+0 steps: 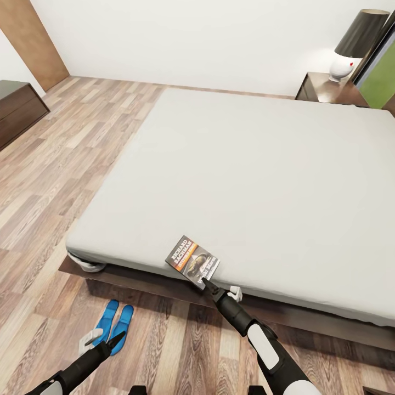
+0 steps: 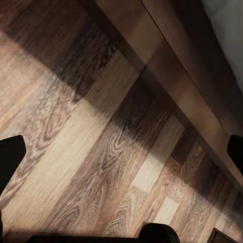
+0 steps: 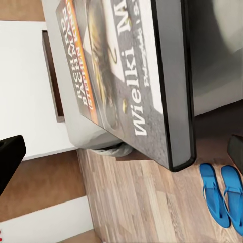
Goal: In the bedroom, move the book from the bed onto either nightstand, and place the two sandals side by side next to the bed.
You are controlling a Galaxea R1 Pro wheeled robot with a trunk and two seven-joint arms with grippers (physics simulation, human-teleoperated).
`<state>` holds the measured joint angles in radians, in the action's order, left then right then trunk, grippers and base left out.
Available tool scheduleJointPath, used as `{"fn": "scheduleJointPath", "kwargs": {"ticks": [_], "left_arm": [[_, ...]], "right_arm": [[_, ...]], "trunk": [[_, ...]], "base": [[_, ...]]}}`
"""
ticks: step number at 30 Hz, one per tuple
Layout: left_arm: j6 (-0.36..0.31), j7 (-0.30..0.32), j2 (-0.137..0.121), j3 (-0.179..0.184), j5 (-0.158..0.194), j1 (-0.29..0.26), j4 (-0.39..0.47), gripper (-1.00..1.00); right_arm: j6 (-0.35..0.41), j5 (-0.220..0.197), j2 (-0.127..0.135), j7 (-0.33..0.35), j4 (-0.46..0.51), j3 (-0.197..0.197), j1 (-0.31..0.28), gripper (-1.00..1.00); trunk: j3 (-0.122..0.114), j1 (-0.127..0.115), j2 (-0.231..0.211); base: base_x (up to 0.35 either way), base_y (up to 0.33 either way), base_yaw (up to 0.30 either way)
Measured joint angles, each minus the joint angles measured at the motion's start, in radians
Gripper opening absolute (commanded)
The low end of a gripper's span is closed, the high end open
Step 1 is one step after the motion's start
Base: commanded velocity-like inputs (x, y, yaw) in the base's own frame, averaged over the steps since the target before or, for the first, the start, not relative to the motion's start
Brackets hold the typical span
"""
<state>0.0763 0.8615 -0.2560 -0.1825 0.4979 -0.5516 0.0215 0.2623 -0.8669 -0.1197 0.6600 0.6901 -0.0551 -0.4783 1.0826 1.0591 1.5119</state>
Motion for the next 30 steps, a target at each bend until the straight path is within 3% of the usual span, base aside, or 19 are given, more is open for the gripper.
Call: {"fn": "scheduleJointPath", "kwargs": {"ticks": [30], "left_arm": [[0.000,0.000,0.001,0.001,0.000,0.000,0.000,1.00]], "right_arm": [[0.000,0.000,0.000,0.001,0.000,0.000,0.000,1.00]], "trunk": [[0.000,0.000,0.000]], "base": [[0.042,0.016,0.000]]}}
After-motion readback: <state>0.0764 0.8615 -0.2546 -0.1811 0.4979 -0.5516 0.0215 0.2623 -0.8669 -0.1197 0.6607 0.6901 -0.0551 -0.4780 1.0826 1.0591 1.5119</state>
